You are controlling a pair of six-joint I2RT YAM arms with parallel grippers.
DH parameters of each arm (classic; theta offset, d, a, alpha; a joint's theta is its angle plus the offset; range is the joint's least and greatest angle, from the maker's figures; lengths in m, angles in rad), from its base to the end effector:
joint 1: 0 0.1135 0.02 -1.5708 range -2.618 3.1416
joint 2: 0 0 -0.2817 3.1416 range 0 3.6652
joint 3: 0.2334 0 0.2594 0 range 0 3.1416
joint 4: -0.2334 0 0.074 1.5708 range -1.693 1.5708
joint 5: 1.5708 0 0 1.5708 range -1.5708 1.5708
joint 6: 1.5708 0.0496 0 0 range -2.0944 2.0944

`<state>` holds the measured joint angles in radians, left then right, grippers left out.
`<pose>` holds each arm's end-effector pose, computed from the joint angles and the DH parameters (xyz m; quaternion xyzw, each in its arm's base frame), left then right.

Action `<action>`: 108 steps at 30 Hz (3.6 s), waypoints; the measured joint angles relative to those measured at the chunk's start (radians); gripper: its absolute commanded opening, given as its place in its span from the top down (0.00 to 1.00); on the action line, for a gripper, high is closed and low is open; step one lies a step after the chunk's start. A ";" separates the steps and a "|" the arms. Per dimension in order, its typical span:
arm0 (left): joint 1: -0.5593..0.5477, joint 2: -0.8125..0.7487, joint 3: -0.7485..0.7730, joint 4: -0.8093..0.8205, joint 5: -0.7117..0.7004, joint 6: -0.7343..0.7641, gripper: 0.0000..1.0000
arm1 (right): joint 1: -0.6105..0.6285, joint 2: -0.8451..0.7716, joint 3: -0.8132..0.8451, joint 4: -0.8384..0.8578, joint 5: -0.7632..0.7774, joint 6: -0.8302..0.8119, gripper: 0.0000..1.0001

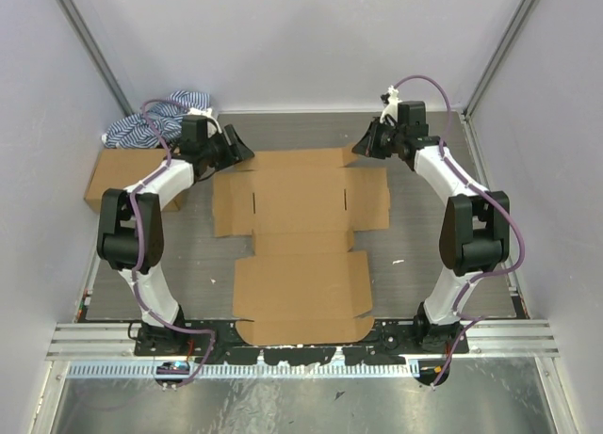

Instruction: Fold the paper box

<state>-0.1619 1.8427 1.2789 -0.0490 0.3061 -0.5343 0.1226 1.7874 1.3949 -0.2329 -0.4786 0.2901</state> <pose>0.4321 -0.0857 0.2309 -0.0933 0.8749 -0.2826 0.3820 0.4263 0.0755 0.2784 -0.0352 0.8710 0.2972 0.3897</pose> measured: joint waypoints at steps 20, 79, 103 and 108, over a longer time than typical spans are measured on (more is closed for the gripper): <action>-0.017 0.018 0.085 -0.005 0.063 -0.016 0.63 | 0.003 0.049 0.051 -0.054 0.025 0.002 0.99; -0.118 0.421 0.486 -0.473 0.010 -0.086 0.62 | 0.183 0.482 0.381 -0.195 0.258 0.026 0.48; -0.158 0.485 0.650 -0.690 -0.191 -0.048 0.60 | 0.256 0.550 0.523 -0.341 0.530 0.000 0.72; -0.159 0.455 0.627 -0.755 -0.254 -0.025 0.56 | 0.261 0.533 0.513 -0.371 0.589 -0.002 0.60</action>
<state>-0.3206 2.2974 1.9060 -0.8040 0.0525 -0.5594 0.3840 2.3207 1.9076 -0.6041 0.1101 0.2886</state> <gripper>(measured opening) 0.414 0.319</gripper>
